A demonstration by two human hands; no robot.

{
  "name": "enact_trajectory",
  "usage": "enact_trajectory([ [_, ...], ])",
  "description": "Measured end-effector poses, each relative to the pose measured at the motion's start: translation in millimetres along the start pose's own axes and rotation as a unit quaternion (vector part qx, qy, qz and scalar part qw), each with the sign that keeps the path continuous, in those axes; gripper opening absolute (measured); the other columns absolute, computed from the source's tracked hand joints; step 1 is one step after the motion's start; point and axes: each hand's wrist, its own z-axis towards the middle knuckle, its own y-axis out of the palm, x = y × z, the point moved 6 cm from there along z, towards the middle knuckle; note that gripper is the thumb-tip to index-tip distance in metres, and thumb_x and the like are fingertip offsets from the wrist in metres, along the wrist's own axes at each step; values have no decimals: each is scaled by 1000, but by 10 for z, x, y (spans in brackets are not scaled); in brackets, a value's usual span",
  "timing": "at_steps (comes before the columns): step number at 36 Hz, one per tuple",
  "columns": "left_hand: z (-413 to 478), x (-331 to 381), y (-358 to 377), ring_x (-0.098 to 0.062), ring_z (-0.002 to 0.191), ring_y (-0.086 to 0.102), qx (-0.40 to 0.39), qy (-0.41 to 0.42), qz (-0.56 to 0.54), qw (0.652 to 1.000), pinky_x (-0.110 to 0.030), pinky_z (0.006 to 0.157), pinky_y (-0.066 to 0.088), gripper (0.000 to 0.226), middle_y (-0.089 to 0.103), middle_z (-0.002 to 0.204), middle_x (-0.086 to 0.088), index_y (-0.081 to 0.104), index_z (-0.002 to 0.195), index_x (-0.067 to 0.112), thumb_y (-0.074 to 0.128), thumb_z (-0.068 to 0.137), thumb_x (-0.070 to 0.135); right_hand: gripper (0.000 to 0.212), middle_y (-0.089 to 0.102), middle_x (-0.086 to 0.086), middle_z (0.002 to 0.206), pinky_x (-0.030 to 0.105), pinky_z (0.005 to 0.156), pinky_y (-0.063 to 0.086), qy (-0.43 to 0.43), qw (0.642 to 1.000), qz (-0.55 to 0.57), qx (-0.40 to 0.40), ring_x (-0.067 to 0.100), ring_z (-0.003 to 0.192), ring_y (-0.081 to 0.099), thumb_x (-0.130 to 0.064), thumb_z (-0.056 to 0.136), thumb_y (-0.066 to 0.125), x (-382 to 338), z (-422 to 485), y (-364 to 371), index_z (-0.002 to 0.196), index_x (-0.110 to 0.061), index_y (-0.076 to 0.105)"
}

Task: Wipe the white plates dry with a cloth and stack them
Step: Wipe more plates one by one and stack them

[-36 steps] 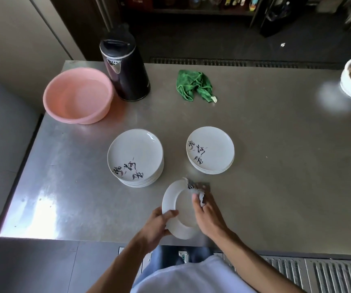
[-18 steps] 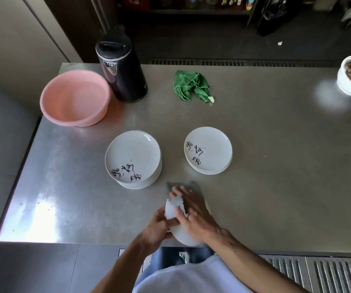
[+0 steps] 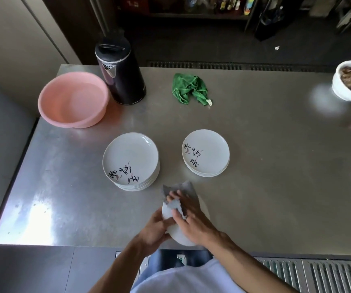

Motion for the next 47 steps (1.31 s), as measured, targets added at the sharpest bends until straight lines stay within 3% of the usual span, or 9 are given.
enact_trajectory([
  [7, 5, -46, -23, -37, 114, 67, -9, 1, 18, 1000, -59, 104, 50, 61, 67, 128, -22, 60, 135, 14, 78, 76, 15, 56, 25, 10, 163, 36, 125, 6, 163, 982, -98, 16, 24, 152, 18, -35, 108, 23, 397, 62, -161, 155, -6, 28],
  [14, 26, 19, 37, -33, 106, 68, -5, 14, 16, 1000, -52, 98, 53, 58, 70, 121, -23, 61, 131, 6, 76, 76, 16, 52, 33, 1, 160, 34, 124, 16, -68, 994, -89, -5, 17, 151, 23, -40, 107, 30, -23, -11, -69, 150, -15, 43],
  [20, 23, 26, -93, -34, 100, 64, 52, 7, -67, 996, -50, 94, 47, 54, 72, 111, -22, 66, 124, 6, 78, 71, 9, 54, 20, -2, 165, 27, 124, 10, 167, 986, -25, -7, 14, 153, 11, -38, 107, 32, 489, -141, -211, 156, -16, 27],
  [27, 57, 236, 21, -39, 100, 61, 28, 17, -128, 991, -48, 91, 54, 43, 64, 114, -33, 60, 127, -12, 63, 86, 0, 62, 35, 5, 158, 35, 122, 18, -54, 994, -92, 33, 19, 150, 25, -44, 100, 51, -88, -478, -123, 149, -7, 44],
  [30, 59, 297, 78, -34, 87, 63, 5, 21, -151, 988, -35, 69, 61, 50, 61, 110, -31, 54, 131, -18, 63, 86, 2, 71, 55, 9, 144, 39, 112, 40, -107, 978, -169, 58, 25, 132, 52, -11, 72, 77, -197, -424, -204, 140, -5, 55],
  [33, 56, 320, 161, -30, 89, 66, -24, 7, -157, 987, -32, 71, 64, 43, 65, 110, -27, 58, 128, -14, 64, 93, 12, 58, 66, 4, 127, 37, 100, 51, -114, 975, -158, 109, 23, 111, 65, 3, 73, 60, -222, -328, -446, 130, -8, 65],
  [37, 60, 393, 133, -23, 96, 71, 20, 6, -46, 999, -38, 82, 60, 43, 74, 110, -15, 66, 123, 7, 54, 103, 44, 50, 71, -4, 105, 28, 86, 52, 30, 979, -8, 203, 13, 92, 65, 2, 74, 47, -38, -205, -824, 115, -13, 70],
  [42, 51, 479, 40, -14, 79, 66, 158, 88, 118, 976, -28, 66, 56, 40, 67, 101, -12, 50, 118, -1, 70, 96, 25, 44, 65, -26, 67, 8, 60, 42, 189, 938, 162, 242, -11, 61, 55, 12, 80, 64, 334, -148, -1062, 75, -32, 59],
  [47, 55, 378, 179, -21, 95, 73, 88, 87, 100, 987, -43, 80, 63, 24, 70, 116, -15, 59, 122, 11, 58, 100, 2, 27, 66, -20, 65, 11, 52, 42, 238, 892, 278, 265, -6, 55, 52, -17, 85, 77, 545, -120, -1145, 75, -41, 67],
])
